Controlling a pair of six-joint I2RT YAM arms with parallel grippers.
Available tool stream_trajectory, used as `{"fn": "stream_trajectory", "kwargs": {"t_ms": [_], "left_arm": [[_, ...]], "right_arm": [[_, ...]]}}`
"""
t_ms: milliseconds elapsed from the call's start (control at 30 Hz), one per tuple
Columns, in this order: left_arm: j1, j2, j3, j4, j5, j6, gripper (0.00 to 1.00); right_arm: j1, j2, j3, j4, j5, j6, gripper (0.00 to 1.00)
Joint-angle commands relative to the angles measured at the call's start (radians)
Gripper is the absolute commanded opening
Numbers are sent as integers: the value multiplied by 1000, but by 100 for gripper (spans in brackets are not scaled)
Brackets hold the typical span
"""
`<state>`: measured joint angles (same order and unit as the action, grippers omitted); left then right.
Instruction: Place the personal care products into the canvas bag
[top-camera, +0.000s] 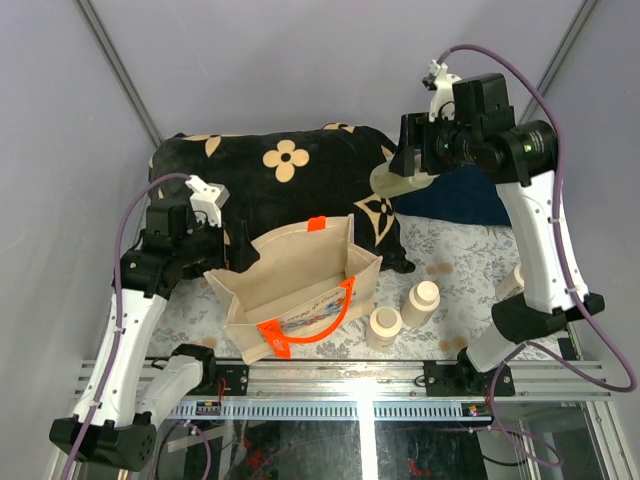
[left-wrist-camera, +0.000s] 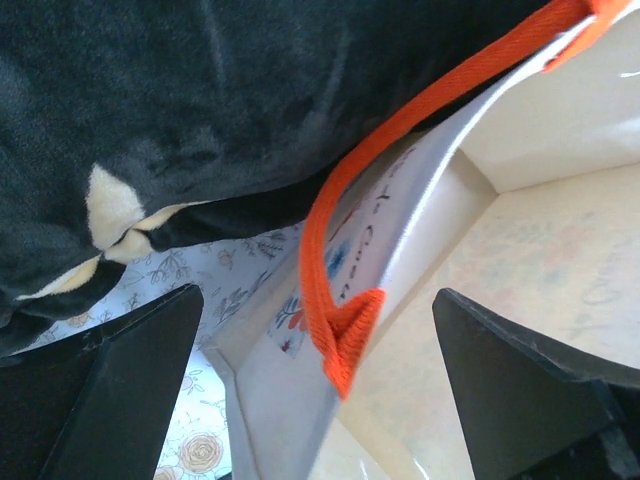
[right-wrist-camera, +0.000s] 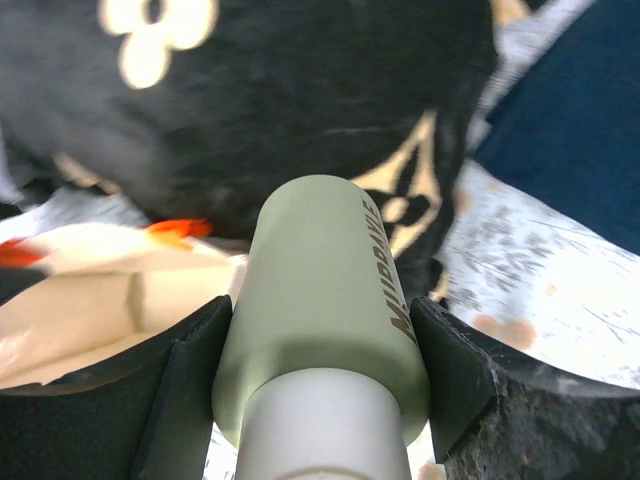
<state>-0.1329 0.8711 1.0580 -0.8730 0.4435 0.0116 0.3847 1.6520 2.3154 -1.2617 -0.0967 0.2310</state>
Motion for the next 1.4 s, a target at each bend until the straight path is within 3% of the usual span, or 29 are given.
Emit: {"fn": "stream_trajectory", "kwargs": {"t_ms": [0,200,333,500,700,900,1033,1200,1367], "left_arm": [[-17,11,-41,83,-94,-15,100],[-25,40,-73,140,-95,-15,100],[-29,60,-79,172,-104,-21,100],[-30,86,-70,196,-97,-27,99],[-31,116,-57,203,-95,-34,72],[-31,117,-44,204,-112,-35,79],[-31,114,-37,204,-122,-40,65],[-30,117,-19,191,-165,-52,29],[-32,110,6,161,-232,-63,25]], "right_arm": [[58,-139,-56,228,-280,5,0],[154,-111,-11,203,-372,8,0],[251,-81,-7,185,-345,16,0],[369,-32,-19,124,-239,8,0],[482,6,-64,71,-114,6,0],[551,104,-60,-3,18,7,0],[582,163,-28,-52,95,29,0],[620,245,2,-123,215,86,0],[625,239,-111,-92,295,140,0]]}}
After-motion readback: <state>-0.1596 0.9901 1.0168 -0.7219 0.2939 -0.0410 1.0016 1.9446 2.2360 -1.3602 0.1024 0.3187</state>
